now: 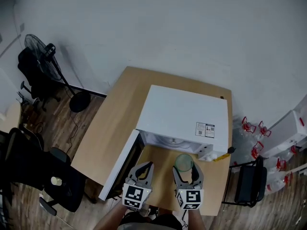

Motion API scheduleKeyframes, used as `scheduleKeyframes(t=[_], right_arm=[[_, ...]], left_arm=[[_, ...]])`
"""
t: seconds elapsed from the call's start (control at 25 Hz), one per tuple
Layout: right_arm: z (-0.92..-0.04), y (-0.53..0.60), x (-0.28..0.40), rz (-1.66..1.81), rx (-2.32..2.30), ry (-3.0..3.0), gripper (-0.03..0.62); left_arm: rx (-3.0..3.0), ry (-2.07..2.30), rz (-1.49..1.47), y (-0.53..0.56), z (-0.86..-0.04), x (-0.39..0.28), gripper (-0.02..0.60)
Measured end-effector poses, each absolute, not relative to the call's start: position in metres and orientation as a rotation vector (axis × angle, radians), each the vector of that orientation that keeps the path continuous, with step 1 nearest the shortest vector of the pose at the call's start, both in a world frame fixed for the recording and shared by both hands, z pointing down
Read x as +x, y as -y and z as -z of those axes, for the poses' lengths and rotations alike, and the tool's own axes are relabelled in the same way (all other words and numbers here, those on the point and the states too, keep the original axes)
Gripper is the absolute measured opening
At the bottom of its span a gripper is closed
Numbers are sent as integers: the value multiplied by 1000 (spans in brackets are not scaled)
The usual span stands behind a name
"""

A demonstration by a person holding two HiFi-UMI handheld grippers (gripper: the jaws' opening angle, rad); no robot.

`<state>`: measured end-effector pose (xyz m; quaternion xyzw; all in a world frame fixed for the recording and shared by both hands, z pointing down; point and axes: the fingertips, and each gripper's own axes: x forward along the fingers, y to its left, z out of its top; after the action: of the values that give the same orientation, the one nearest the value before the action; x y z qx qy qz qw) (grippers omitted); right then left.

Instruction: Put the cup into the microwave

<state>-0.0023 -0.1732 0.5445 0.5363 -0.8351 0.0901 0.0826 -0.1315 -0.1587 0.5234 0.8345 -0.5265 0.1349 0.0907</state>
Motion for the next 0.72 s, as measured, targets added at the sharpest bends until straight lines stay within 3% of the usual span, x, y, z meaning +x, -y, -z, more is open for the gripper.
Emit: scheduleKeyframes(t=[0.72], right_arm=[[-603,268,-17,-361,1469,2545,344]], left_arm=[[2328,1612,-491,227,-576,-133,23]])
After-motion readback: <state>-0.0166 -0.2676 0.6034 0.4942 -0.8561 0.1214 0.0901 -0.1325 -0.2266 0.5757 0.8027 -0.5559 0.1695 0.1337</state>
